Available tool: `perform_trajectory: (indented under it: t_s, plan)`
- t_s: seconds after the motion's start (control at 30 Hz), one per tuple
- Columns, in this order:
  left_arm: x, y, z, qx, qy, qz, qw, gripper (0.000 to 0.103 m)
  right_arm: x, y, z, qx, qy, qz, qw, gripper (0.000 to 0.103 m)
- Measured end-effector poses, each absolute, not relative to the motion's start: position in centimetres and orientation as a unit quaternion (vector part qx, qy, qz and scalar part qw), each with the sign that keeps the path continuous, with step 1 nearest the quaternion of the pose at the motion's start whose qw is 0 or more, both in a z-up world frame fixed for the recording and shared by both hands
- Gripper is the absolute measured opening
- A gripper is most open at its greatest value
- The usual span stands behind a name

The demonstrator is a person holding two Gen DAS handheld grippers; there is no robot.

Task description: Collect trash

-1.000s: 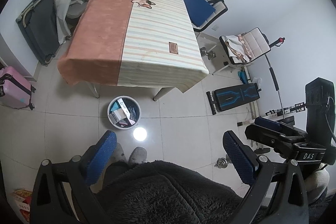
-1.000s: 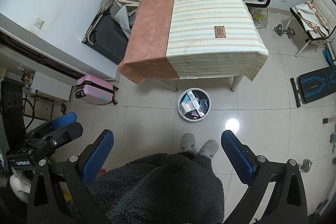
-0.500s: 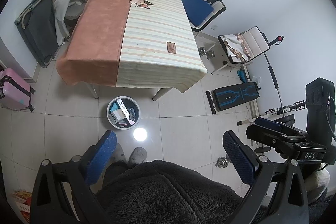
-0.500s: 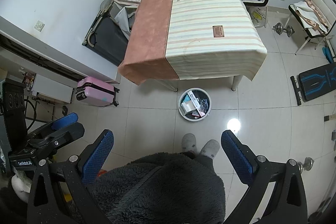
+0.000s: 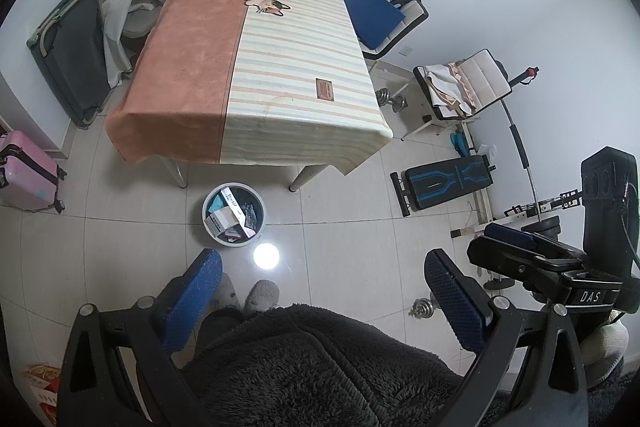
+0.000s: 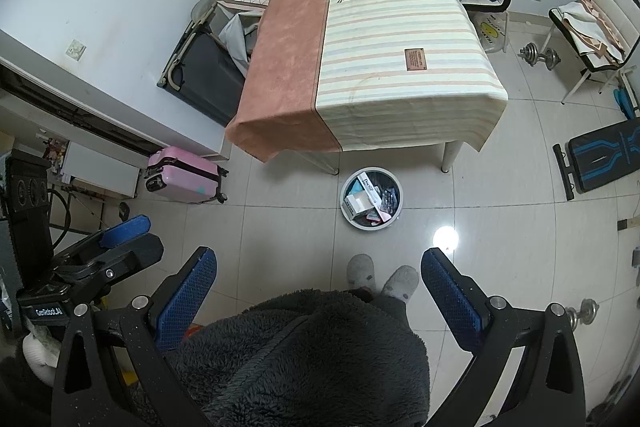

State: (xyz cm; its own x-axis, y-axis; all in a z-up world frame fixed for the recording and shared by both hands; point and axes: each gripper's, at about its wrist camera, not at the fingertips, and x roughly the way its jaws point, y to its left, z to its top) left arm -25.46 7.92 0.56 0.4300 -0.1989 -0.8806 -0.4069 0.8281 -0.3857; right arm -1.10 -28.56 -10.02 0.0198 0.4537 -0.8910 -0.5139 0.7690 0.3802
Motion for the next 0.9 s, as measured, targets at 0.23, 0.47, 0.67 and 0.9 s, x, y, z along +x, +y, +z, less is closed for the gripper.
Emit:
perform_trajectory:
  t_s: [0.23, 0.47, 0.67, 0.9]
  plan:
    - [-25.4, 7.9, 0.6, -0.285, 0.529, 0.065, 0.796, 0.103, -1.4, -28.2, -10.1, -0.022, 0.613, 0.339, 0.714, 0.103]
    - [-25.8, 8.4, 0.7, -0.285, 0.529, 0.064, 0.797, 0.103, -1.9, -27.6, -10.1, -0.022, 0.612, 0.338, 0.715, 0.103]
    - [-26.2, 9.2, 0.9, -0.286, 0.526, 0.065, 0.798, 0.103, -1.9, -27.4, -10.2, -0.021, 0.612, 0.338, 0.715, 0.103]
    - [-26.7, 9.8, 1.4, -0.282, 0.520, 0.066, 0.804, 0.103, -2.0, -27.3, -10.2, -0.021, 0.611, 0.338, 0.716, 0.103]
